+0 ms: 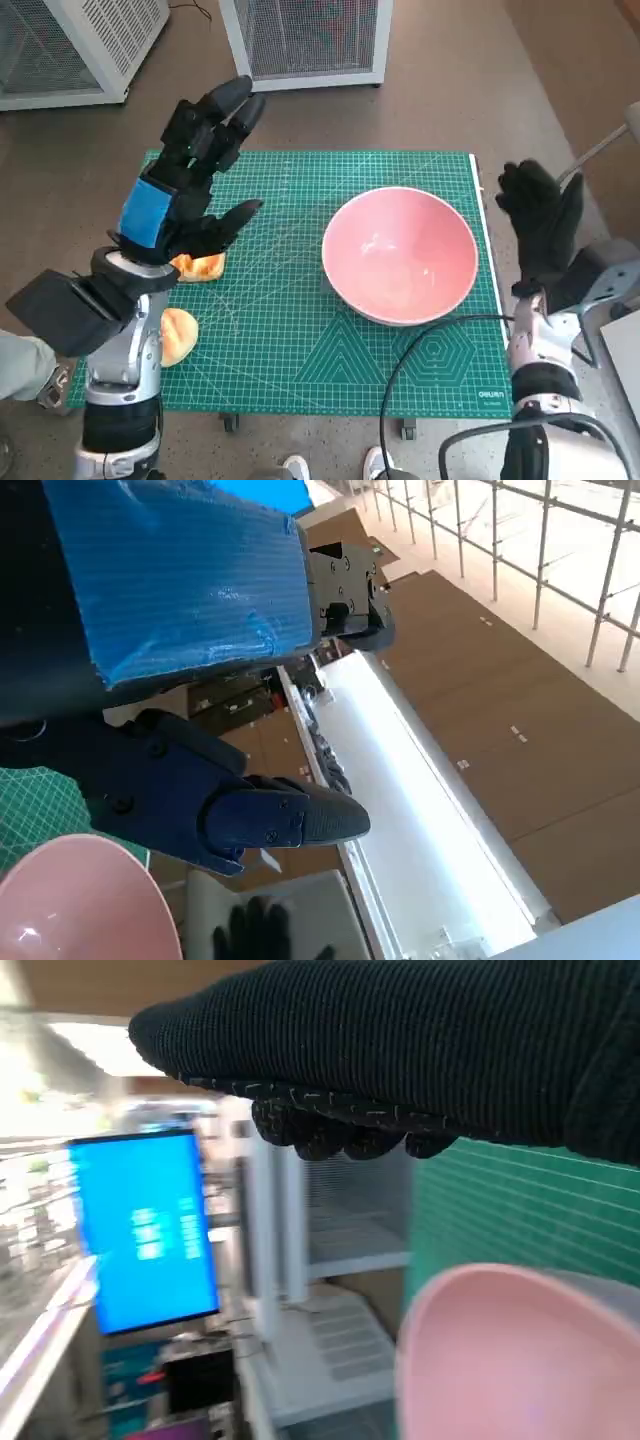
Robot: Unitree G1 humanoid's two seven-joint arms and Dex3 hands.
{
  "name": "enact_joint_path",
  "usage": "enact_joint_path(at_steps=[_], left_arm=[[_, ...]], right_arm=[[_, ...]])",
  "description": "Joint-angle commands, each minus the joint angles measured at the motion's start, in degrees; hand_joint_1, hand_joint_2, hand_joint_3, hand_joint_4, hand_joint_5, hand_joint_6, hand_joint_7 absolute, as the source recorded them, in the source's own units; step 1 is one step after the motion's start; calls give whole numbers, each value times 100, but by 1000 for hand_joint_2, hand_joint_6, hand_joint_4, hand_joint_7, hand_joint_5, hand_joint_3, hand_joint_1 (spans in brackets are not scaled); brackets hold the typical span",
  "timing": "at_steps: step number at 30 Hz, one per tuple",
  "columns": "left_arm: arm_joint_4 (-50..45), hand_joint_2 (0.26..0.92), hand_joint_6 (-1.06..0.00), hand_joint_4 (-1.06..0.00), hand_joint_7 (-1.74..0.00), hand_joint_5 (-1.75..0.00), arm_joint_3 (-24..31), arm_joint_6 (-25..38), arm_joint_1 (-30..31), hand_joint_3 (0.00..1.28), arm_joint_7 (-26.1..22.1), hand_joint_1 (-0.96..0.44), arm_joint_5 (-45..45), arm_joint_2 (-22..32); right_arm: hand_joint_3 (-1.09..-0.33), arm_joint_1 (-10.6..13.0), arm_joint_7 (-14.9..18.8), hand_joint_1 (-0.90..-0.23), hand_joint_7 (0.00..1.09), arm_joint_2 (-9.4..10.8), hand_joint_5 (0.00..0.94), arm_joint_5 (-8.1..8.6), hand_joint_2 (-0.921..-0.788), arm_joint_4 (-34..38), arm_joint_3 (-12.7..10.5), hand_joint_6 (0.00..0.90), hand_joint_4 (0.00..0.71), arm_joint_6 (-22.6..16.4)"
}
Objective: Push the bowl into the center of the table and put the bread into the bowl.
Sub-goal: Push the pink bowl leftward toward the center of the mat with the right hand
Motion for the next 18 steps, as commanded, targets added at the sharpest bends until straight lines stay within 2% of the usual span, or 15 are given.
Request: enact_joint_path(at_steps=[1, 10, 18], left_arm=[[-111, 921, 1, -216, -544, -1, 29, 79, 79, 320, -43, -583, -114, 28], [-174, 921, 0, -209, -543, 0, 73, 152, 135, 316, -85, -578, -206, 64], [-261, 921, 1, -210, -545, -1, 110, 172, 203, 318, -59, -578, -162, 114]], right_arm=[[-571, 226, -167, -431, 16, 195, 2, -130, -921, 128, 26, 574, 383, 278], [-578, 283, -178, -500, 36, 474, 6, -176, -921, 164, -5, 622, 395, 610], [-570, 229, -122, -504, 53, 748, 7, -151, -921, 156, -46, 665, 404, 840]])
